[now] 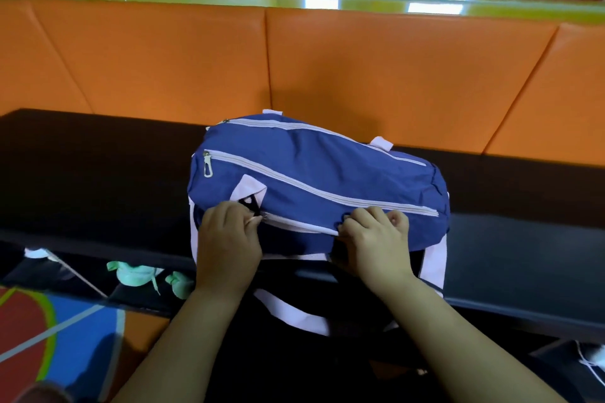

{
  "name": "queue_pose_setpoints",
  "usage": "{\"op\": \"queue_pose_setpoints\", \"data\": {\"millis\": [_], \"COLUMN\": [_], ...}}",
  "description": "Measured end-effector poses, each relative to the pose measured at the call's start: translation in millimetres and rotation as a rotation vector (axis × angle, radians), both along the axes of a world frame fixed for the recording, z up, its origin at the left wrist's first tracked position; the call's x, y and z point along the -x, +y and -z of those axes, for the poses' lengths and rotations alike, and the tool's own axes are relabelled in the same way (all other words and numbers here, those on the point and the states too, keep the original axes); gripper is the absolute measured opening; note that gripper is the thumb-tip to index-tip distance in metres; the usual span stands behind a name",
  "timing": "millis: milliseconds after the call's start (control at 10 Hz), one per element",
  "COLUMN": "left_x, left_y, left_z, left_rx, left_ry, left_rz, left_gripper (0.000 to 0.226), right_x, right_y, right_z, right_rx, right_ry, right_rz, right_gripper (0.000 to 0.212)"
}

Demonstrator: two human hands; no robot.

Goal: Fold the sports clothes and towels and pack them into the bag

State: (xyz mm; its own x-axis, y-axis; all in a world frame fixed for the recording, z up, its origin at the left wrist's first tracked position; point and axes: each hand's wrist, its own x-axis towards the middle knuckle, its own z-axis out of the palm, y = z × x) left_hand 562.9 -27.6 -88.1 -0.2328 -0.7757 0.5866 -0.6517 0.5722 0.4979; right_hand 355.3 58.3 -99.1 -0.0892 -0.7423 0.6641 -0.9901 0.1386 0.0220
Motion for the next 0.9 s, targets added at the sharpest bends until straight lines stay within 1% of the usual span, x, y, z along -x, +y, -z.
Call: {"op": "queue_pose_setpoints", "data": {"millis": [100,200,300,400,500,600,700,800,900], "left_x": [-12.6,-15.8,-16.4,-19.7,-26.8,-31.9,-33.0,-27.5,-20.8], "left_y": [-3.9,-8.1,-13.0,-11.6,-7.0,-1.8,6.7,15.5,23.3], "left_z": [-5.5,-8.1,-11.9,-13.2,-7.2,-4.4,-9.0,-19.9,-40.0], "left_rx": [-0.039,-0.06,-0.128,-0.14,-0.122,-0.094,-0.02,-0.002,-0.079], "left_ry": [-0.024,-0.07,-0.068,-0.089,-0.187,-0.219,-0.269,-0.301,-0.367], "left_rz": [-0.012,-0.016,-0.032,0.0,0.061,0.092,0.128,0.153,0.169], "left_gripper": [0.016,0.023,0.024,0.025,0.027,0.03,0.027,0.023,0.019], "right_x": [-2.9,-1.3,0.5,2.4,10.9,13.8,14.5,12.8,11.7], "right_y": [0.8,-0.5,-2.0,-0.8,5.0,13.9,22.4,34.0,49.7], "right_z": [0.0,-1.4,-5.7,-10.9,-18.0,-29.9,-41.1,-52.6,-73.1], "right_rx": [0.008,0.0,-0.065,-0.162,-0.265,-0.406,-0.538,-0.6,-0.627], "right_ry": [0.001,0.002,-0.026,-0.069,-0.148,-0.159,-0.143,-0.229,-0.302], "right_rz": [0.008,0.021,0.042,0.024,-0.057,-0.125,-0.149,-0.135,-0.104], "right_gripper": [0.011,0.013,0.027,0.028,0.018,0.022,0.026,0.029,0.024]}}
